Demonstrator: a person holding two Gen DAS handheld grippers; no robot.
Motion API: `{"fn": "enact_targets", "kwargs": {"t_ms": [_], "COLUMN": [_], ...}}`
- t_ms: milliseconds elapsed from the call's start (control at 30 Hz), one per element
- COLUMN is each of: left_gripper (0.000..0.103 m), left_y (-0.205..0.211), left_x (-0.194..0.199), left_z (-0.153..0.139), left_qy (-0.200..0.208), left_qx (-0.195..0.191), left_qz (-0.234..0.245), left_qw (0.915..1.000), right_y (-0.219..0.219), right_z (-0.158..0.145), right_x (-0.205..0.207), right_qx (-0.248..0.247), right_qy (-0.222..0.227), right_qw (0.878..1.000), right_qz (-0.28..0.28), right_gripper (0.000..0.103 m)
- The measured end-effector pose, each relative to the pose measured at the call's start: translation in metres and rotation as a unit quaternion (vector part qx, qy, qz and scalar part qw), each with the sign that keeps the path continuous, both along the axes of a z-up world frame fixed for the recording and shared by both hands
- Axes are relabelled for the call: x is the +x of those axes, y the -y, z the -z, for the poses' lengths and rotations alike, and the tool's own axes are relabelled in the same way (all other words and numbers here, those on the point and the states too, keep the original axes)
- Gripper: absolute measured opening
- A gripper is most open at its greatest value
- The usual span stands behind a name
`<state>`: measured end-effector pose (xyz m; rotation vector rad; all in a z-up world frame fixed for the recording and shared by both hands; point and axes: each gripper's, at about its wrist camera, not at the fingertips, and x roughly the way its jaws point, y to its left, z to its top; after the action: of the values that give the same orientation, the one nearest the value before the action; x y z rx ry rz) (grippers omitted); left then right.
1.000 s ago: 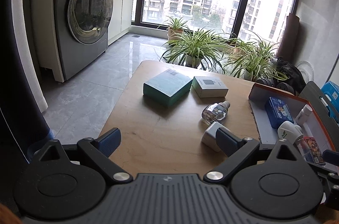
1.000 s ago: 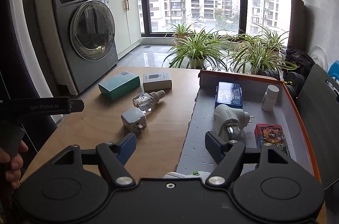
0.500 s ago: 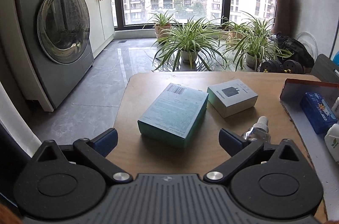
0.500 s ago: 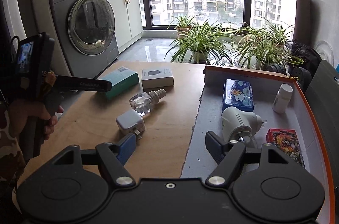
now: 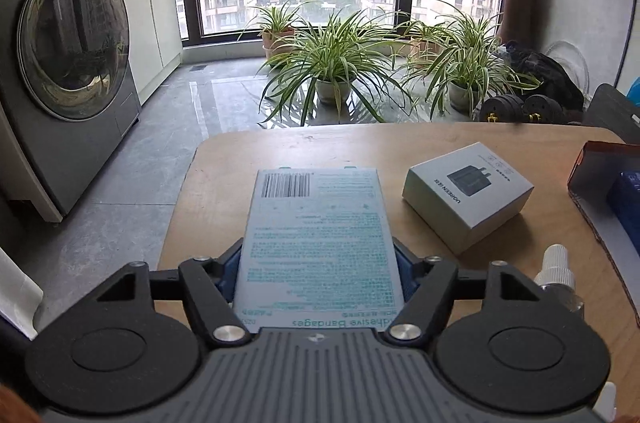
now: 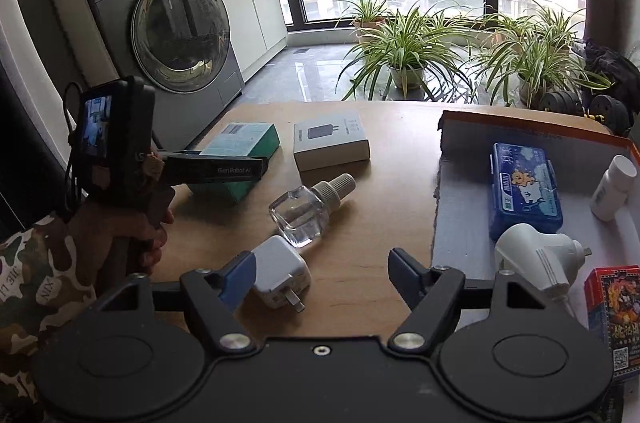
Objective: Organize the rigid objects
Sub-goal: 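Grasp the teal box with the left tool while the right tool grasps the glass refill bottle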
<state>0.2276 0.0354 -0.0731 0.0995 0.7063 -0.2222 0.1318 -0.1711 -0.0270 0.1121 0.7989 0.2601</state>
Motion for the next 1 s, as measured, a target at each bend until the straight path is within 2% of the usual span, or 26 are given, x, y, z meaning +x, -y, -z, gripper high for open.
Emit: {"fn": "enact_targets", "kwargs": {"t_ms": [200,367,433,467,500,533,600,767,833,900,1000], "left_gripper": [0.072,0.072,0.072,0.067,0.053,0.051,0.051,0.051,0.056,0.087,0.099], "left_y": [-0.019,-0.039,-0.043,-0.044,-0.045,-0.045,-0.041,-0.035,-0.036,-0.037,-0.035], "left_x": [-0.036,-0.071,-0.080,-0.085,-0.088,-0.092,-0.092,-0.093,-0.095,-0.100,-0.113], "left_z": [-0.021,-0.045,-0.053,-0.055,-0.057,-0.059,-0.059,-0.047,-0.041,-0.037,-0.032], "left_qy": [0.008,0.018,0.027,0.030,0.030,0.029,0.033,0.014,-0.002,-0.011,-0.009], "left_qx": [-0.024,-0.051,-0.064,-0.067,-0.074,-0.081,-0.089,-0.089,-0.092,-0.087,-0.066], "left_qz": [-0.031,-0.066,-0.071,-0.074,-0.074,-0.076,-0.077,-0.074,-0.078,-0.087,-0.093], "left_qw": [0.9992,0.9963,0.9951,0.9946,0.9940,0.9934,0.9926,0.9931,0.9927,0.9923,0.9934], "right_y": [-0.031,-0.051,-0.055,-0.057,-0.059,-0.059,-0.057,-0.054,-0.054,-0.052,-0.054], "right_z": [0.015,0.033,0.039,0.040,0.041,0.041,0.041,0.038,0.035,0.034,0.035], "right_x": [0.038,0.063,0.068,0.067,0.067,0.065,0.062,0.054,0.048,0.044,0.041], "right_qx": [0.009,-0.023,-0.034,-0.046,-0.054,-0.055,-0.051,-0.056,-0.057,-0.047,-0.047], "right_qy": [-0.023,-0.036,-0.042,-0.030,-0.024,-0.021,-0.018,-0.017,-0.014,-0.012,-0.007], "right_qw": [1.000,0.999,0.998,0.998,0.998,0.998,0.998,0.998,0.998,0.999,0.999], "right_qz": [0.001,0.020,0.023,0.023,0.022,0.019,0.014,0.009,0.004,-0.003,-0.013], "right_gripper": [0.086,0.085,0.068,0.063,0.057,0.053,0.052,0.051,0.050,0.048,0.048]}}
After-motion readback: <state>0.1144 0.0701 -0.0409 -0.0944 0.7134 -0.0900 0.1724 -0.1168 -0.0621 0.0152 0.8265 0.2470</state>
